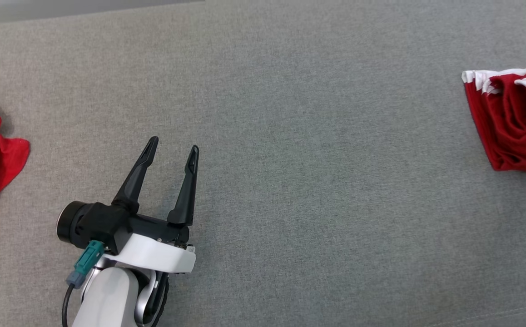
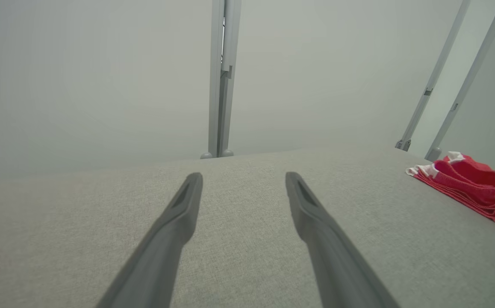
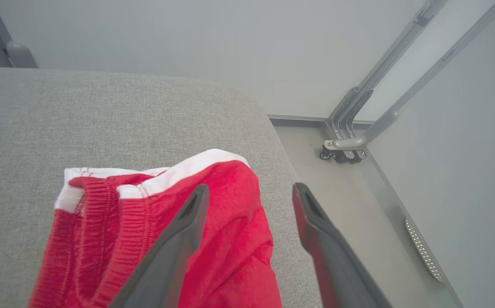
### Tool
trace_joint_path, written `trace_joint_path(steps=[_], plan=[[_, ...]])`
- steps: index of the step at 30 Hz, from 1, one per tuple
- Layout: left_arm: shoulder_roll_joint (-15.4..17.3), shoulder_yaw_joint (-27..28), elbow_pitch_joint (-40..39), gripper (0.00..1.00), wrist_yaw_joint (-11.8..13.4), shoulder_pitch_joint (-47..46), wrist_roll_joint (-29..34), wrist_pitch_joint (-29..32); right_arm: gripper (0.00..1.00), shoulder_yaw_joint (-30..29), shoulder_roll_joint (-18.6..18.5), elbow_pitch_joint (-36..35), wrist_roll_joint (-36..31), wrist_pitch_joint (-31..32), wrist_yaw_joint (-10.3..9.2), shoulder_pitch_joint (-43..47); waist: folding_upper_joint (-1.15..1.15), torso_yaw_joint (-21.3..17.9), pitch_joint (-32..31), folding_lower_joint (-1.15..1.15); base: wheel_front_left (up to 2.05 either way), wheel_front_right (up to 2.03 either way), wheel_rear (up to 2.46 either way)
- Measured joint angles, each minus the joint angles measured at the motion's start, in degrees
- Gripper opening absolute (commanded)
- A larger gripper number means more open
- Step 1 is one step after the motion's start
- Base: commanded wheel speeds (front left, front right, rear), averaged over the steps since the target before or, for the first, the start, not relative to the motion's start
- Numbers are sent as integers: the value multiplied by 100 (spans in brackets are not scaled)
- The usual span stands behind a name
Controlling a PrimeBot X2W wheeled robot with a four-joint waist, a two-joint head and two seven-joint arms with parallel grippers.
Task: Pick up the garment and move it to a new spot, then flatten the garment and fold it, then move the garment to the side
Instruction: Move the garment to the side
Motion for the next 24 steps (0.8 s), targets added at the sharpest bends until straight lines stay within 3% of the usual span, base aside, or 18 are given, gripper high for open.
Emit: trace_joint_path(steps=[12, 19, 24], plan=[[-20, 156, 59, 100, 2, 254, -154, 0, 100, -220, 502, -141, -347, -454, 0, 25, 0, -126, -706, 0, 0, 0, 0], [-27, 436, -34, 100, 73, 489, -368, 0, 100, -414, 393, -1093, -420, -476, 1, 632, 0, -90, -1216, 0, 0, 0, 0], [-30, 579, -152, 100, 93, 636, -438, -1, 100, -1010, 186, -1928, -525, -478, 0, 1234, 0, 28, -1499, 0, 0, 0, 0]])
